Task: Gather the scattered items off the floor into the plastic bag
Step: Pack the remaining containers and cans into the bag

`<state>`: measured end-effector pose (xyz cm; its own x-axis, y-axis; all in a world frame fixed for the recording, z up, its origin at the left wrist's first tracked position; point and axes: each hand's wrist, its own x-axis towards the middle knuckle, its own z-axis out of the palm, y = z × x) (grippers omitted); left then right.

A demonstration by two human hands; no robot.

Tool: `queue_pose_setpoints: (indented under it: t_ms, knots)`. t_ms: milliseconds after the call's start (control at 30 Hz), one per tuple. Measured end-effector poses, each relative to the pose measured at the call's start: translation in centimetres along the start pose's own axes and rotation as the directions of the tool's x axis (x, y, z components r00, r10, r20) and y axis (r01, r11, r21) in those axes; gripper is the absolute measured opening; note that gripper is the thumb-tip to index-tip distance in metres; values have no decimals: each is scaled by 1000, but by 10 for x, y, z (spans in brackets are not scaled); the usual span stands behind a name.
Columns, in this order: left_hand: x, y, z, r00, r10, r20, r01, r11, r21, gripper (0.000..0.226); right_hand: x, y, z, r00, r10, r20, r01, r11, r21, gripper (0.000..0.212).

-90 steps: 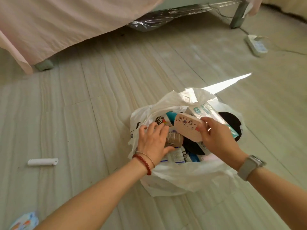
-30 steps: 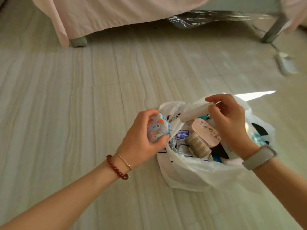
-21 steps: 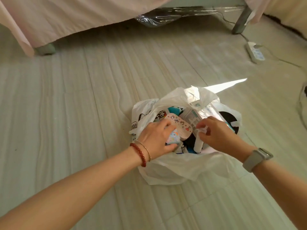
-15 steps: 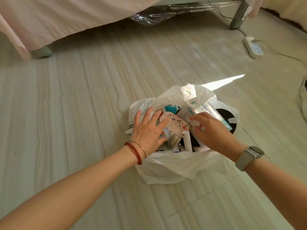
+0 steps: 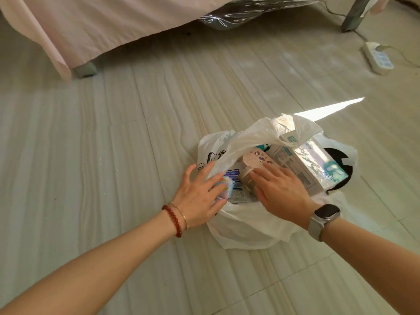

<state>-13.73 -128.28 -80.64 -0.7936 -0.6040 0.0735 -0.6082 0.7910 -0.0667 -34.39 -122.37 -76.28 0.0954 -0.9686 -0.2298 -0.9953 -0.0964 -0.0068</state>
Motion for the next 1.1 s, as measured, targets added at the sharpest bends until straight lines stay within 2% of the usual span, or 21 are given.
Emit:
queue_pose_setpoints:
  t_ms: [100,167,233,300,367,467,567,633,700,800,867,900,967,1033,1100]
  knots:
    - [-22,-22,10,989,116,-90,-112,992,50,32,5,-6,-1,998,37,-50,-38,999,-16,41]
    - [-27,-29,8,968,112,-224,-111,994,17,21,6,-15,5,994,7,-110,-7,1000,6,40]
    - [-25,-29,3,941,66,-331,-86,995,-44,17,7,-27,5,976,-48,-213,67,994,85,42]
    - [-29,-27,-2,929,53,-367,-107,986,-127,18,7,-42,-2,926,-125,-355,194,967,164,37]
    - [-46,-34,-6,943,-26,-331,-63,964,-256,29,8,-62,-8,846,-193,-498,332,920,208,30]
    - [-93,-60,-15,930,-292,-224,184,896,-405,32,9,-99,-6,769,-302,-564,508,823,252,26]
    - [-160,-94,-22,827,-557,-75,454,740,-496,37,11,-147,14,744,-488,-456,639,719,273,28]
    - [-211,-112,-26,707,-707,26,616,597,-514,42,12,-185,33,718,-621,-314,696,655,296,38]
    - [-264,-120,-25,553,-823,130,767,442,-465,40,11,-229,50,643,-751,-151,748,573,335,56]
    - [-342,-106,-16,334,-891,307,905,211,-370,31,6,-296,67,515,-853,79,740,489,462,86]
    - [-386,-84,-10,249,-879,406,940,118,-321,34,2,-332,74,497,-862,102,712,472,520,95]
    - [-403,-70,-8,226,-856,465,953,94,-290,41,0,-345,79,497,-861,109,695,470,544,95]
    - [-427,-47,-6,202,-777,596,973,91,-210,68,-5,-362,88,487,-863,136,662,466,587,90]
    - [-441,-32,-1,195,-678,709,981,149,-127,93,-9,-366,96,494,-859,137,627,461,629,81]
    - [-449,-23,7,208,-630,748,967,250,-59,91,-10,-367,100,521,-845,121,582,456,673,76]
